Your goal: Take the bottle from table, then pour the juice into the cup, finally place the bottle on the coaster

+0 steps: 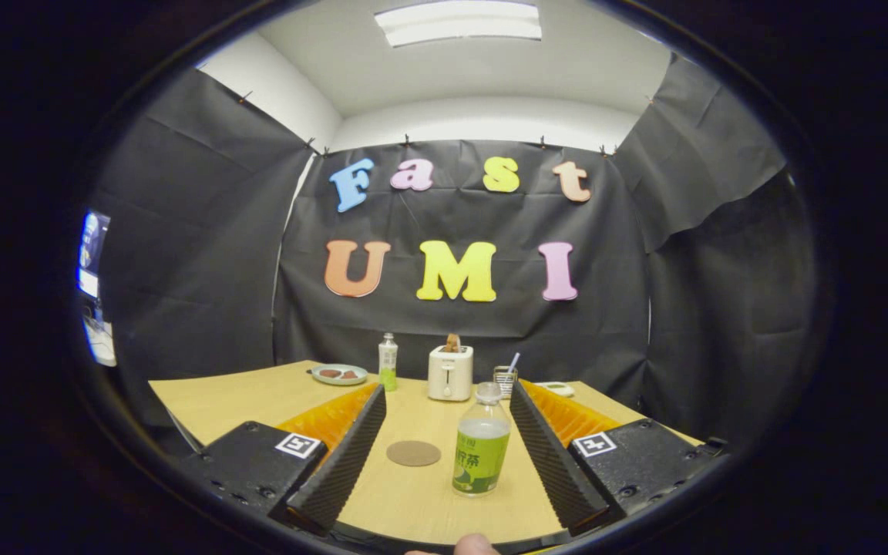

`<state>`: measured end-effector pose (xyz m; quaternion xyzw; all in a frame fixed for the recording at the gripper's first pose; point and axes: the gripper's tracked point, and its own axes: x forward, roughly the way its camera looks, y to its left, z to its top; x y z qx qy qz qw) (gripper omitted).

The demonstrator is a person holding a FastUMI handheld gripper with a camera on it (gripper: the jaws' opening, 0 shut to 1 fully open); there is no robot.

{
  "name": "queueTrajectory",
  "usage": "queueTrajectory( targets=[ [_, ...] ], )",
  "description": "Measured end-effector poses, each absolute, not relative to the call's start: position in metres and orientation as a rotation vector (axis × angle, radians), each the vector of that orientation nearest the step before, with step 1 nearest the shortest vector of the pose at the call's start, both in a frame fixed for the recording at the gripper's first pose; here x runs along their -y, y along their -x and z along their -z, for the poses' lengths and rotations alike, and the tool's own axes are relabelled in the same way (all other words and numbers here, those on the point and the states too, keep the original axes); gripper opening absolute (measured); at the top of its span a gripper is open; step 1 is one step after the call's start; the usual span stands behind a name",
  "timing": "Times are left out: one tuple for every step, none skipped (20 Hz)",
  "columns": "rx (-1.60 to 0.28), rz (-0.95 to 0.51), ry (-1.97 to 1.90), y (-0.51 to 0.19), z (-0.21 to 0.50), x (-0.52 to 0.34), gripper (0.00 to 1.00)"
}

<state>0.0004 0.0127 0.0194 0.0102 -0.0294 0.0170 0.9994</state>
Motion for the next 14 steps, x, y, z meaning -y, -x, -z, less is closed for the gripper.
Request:
queueTrajectory(
  targets=[
    [0.058,-0.036,-0.024,-0.002,-0.018,-0.012,1.0],
    [0.056,-0.035,-0.025,-0.003,-0.017,-0.012,1.0],
    [0.052,-0.036,-0.025,-0.003,-0.016,-0.012,1.0],
    [0.051,-0.038,-0.027,-0.004,-0.016,-0.012,1.0],
    [0.048,-0.042,-0.032,-0.004,-0.016,-0.013,1.0],
    [0.044,-0.046,-0.035,-0.005,-0.015,-0.013,1.0],
    [0.04,-0.045,-0.039,-0.005,-0.013,-0.012,1.0],
    [0.035,-0.043,-0.04,-0.006,-0.012,-0.01,1.0],
    [0.029,-0.038,-0.039,-0.007,-0.01,-0.008,1.0],
    [0.02,-0.033,-0.036,-0.007,-0.007,-0.007,1.0],
    [0.01,-0.027,-0.032,-0.006,-0.005,-0.004,1.0],
    [-0.001,-0.022,-0.026,-0.007,-0.002,-0.003,1.0],
    [-0.008,-0.018,-0.024,-0.007,0.0,-0.002,1.0],
    [-0.012,-0.014,-0.023,-0.009,0.002,-0.001,1.0]
  ],
)
